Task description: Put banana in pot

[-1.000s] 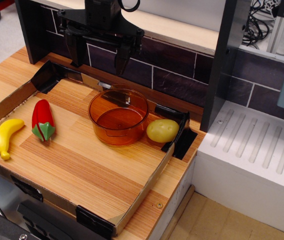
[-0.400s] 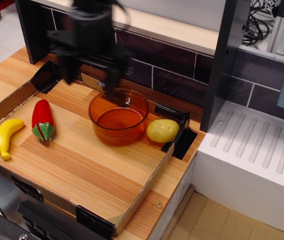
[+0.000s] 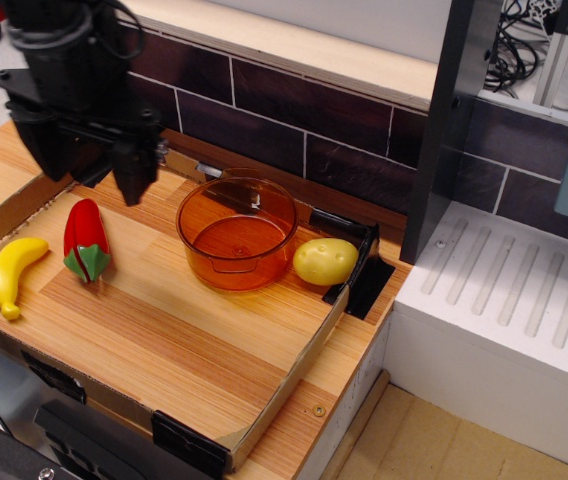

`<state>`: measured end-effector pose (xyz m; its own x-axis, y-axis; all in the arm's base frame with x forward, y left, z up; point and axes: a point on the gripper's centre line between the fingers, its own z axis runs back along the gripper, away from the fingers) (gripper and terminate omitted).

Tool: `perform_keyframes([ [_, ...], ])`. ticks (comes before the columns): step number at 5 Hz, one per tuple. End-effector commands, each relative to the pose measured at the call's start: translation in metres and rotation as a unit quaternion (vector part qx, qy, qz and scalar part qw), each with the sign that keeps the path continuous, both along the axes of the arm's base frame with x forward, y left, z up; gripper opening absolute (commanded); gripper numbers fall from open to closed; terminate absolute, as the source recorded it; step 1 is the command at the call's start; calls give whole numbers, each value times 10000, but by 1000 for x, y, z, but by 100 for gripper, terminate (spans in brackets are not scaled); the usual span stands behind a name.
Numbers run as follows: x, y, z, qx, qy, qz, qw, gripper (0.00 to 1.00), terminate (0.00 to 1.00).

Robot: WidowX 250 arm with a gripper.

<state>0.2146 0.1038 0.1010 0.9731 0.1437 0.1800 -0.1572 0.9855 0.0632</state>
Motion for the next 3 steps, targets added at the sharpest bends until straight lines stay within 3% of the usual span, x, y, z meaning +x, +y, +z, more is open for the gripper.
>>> perform_keyframes([
  [1, -16, 36, -4, 325, 103, 203, 9992, 100, 0],
  [2, -22, 53, -8, 378, 128, 233, 9989, 100, 0],
  [3, -25, 72, -21, 295, 449, 205, 9983, 100, 0],
])
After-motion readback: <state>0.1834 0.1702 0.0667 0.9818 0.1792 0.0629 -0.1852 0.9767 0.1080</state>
